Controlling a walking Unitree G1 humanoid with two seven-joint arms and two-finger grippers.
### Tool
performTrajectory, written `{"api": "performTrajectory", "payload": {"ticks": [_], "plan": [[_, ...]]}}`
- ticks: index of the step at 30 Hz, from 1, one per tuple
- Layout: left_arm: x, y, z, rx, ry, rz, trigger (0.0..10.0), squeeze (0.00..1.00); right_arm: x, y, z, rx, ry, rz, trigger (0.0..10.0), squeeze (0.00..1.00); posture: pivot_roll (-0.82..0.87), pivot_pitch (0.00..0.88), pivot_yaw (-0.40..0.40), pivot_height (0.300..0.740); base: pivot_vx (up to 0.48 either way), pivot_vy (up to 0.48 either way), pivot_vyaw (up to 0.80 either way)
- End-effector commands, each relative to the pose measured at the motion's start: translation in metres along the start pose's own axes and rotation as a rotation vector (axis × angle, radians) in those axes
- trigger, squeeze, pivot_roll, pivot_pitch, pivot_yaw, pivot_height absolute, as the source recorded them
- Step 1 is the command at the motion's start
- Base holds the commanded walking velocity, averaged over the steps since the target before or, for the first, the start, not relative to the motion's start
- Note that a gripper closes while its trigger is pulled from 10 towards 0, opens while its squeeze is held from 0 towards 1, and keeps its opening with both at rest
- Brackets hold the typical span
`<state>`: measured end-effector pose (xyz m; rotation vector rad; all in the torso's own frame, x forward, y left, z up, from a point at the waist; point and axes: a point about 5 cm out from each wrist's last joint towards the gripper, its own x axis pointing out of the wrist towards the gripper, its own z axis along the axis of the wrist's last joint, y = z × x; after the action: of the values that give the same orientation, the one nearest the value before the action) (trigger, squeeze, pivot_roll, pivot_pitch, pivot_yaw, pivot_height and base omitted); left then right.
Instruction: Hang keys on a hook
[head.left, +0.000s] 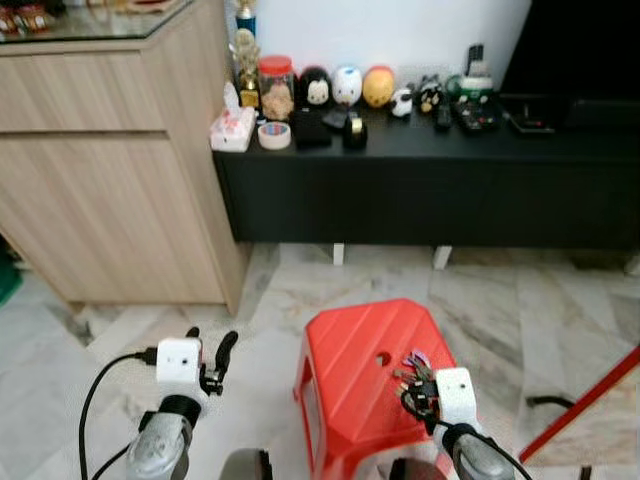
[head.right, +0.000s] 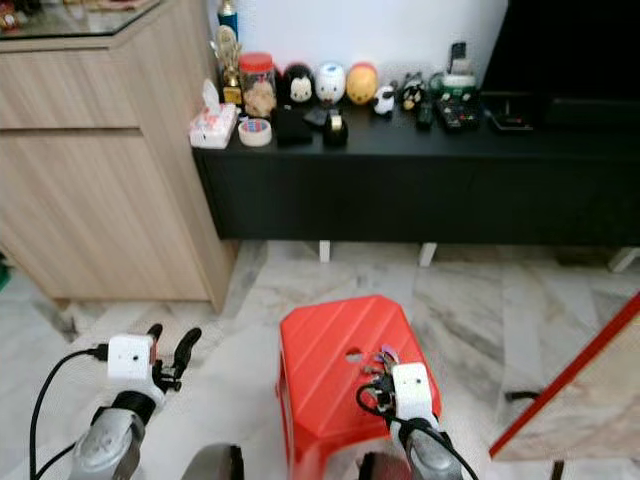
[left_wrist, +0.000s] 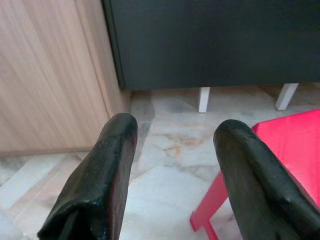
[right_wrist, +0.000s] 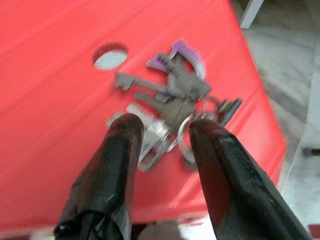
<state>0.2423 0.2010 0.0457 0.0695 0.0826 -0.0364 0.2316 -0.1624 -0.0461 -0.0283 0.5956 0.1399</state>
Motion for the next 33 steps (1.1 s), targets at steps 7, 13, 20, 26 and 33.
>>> {"api": "performTrajectory", "payload": {"ticks": [7, 13, 20, 26, 33], "plan": [[-0.001, 0.001, -0.001, 0.004, 0.007, 0.007, 10.0, 0.00, 0.000, -0.002, -0.012, 0.130, 0.082, -0.004, 10.0, 0.00, 0.06, 0.035, -0.024, 0.610, 0.000, 0.000, 0.00], [-0.001, 0.001, -0.001, 0.004, 0.006, 0.010, 10.0, 0.00, 0.004, 0.001, -0.007, 0.136, 0.083, 0.001, 10.0, 0.00, 0.06, 0.038, -0.024, 0.610, 0.000, 0.000, 0.00], [-0.001, 0.002, 0.000, 0.006, 0.002, 0.014, 10.0, 0.00, 0.016, 0.007, 0.022, 0.153, 0.004, 0.030, 10.0, 0.00, 0.06, 0.045, -0.023, 0.610, 0.000, 0.000, 0.00], [-0.001, 0.002, -0.001, 0.005, 0.004, 0.018, 10.0, 0.00, 0.025, 0.008, 0.051, 0.121, -0.040, 0.028, 10.0, 0.00, 0.07, 0.049, -0.025, 0.610, 0.000, 0.000, 0.00], [-0.002, 0.002, -0.001, 0.005, 0.006, 0.019, 10.0, 0.00, 0.031, 0.011, 0.060, 0.106, 0.007, 0.017, 10.0, 0.00, 0.07, 0.050, -0.026, 0.610, 0.000, 0.000, 0.00]]}}
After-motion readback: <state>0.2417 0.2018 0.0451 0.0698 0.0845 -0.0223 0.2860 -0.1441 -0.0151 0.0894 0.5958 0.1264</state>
